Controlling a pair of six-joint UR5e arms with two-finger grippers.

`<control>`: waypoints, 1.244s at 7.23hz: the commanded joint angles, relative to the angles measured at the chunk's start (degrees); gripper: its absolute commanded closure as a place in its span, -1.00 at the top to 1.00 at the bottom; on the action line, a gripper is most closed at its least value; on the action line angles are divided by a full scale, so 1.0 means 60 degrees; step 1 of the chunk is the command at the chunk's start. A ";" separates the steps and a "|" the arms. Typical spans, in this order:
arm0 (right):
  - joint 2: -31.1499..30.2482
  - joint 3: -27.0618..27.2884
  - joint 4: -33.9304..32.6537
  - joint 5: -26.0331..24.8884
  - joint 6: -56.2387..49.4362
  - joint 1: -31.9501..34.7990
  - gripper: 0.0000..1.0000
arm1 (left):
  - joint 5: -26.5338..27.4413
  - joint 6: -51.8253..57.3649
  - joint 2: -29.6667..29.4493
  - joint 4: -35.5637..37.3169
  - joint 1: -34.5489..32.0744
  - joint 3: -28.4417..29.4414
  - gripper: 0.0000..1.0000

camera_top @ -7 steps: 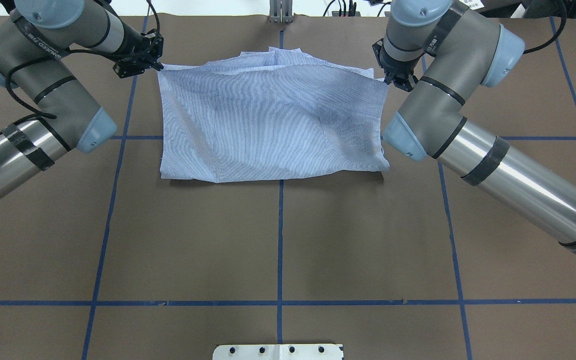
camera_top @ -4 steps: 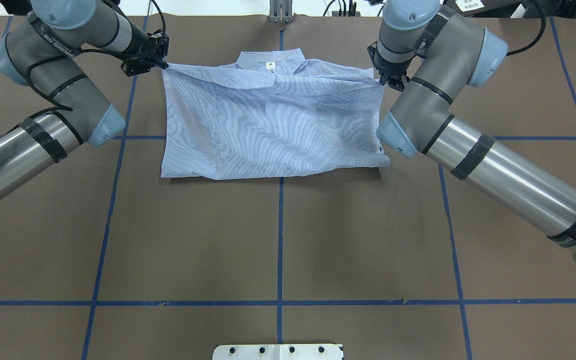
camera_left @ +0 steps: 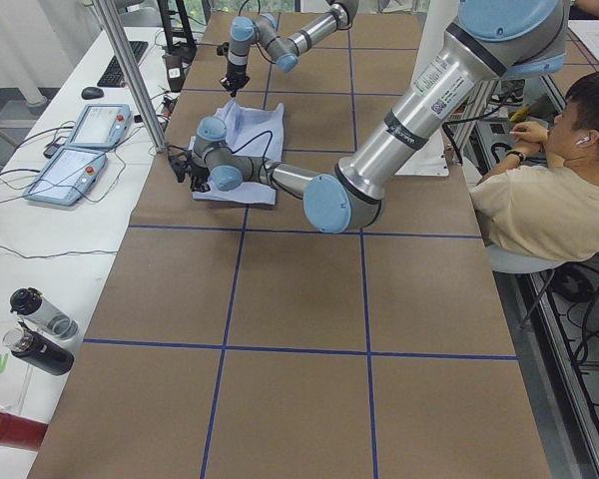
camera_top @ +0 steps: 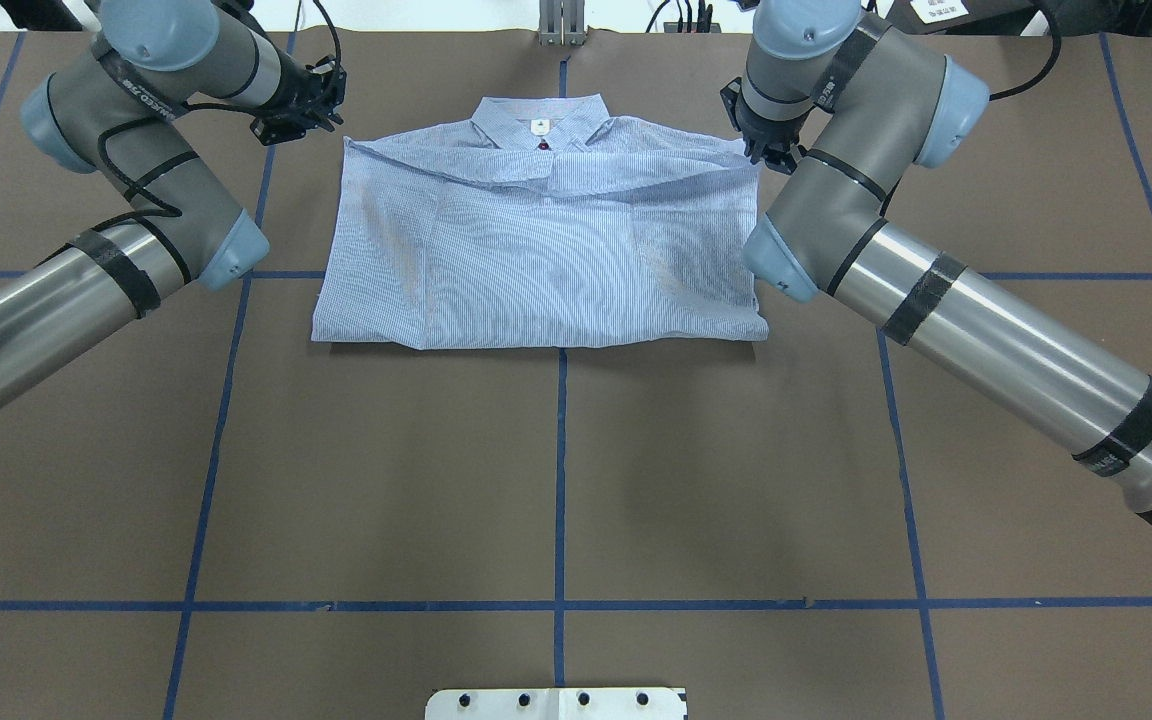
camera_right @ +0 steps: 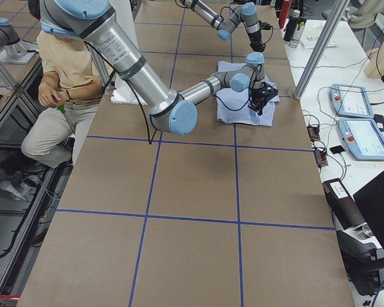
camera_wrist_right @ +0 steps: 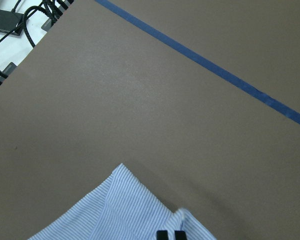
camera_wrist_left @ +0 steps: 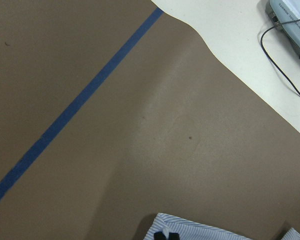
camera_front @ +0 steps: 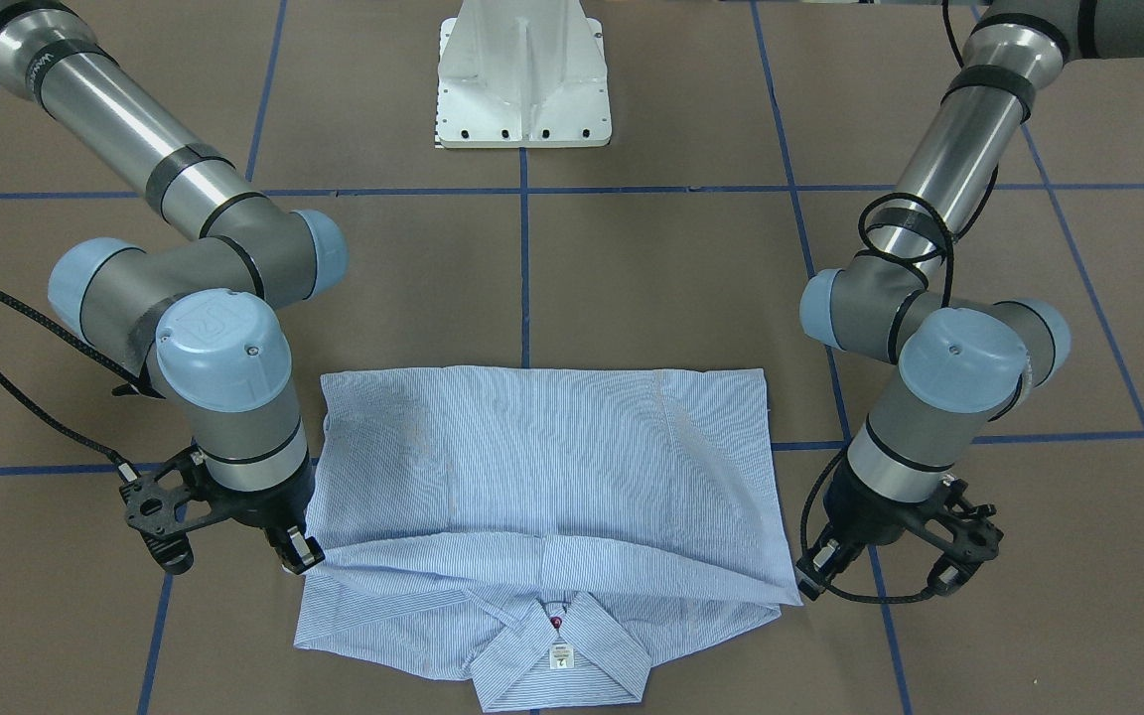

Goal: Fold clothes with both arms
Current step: 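Release the hem and raise both grippers away from the folded shirt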

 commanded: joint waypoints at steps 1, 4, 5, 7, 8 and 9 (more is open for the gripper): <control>0.0203 0.0075 0.0026 0.0014 -0.0019 0.0087 0.05 | 0.0012 0.0146 0.0024 -0.0044 -0.0009 -0.0074 -0.13; -0.2432 0.3602 -0.0004 0.0192 0.0040 -0.0624 0.29 | -0.0206 0.0161 0.1205 -0.0028 -0.0082 -0.2075 -0.13; -0.3463 0.4955 -0.0018 -0.0448 0.0055 -0.1370 0.39 | -0.0251 0.0175 0.1544 -0.0044 -0.0082 -0.2502 -0.13; -0.4379 0.5903 -0.0003 -0.1844 0.0640 -0.2677 0.40 | -0.0208 0.0395 0.1606 -0.0030 -0.0082 -0.2550 -0.14; -0.4715 0.5950 0.0084 -0.1875 0.1294 -0.2913 0.49 | -0.0178 0.0424 0.1592 -0.0015 -0.0097 -0.2550 -0.14; -0.4733 0.5863 0.0418 -0.1875 0.1605 -0.2959 0.50 | -0.0048 0.0453 0.1592 -0.0015 -0.0097 -0.2565 -0.15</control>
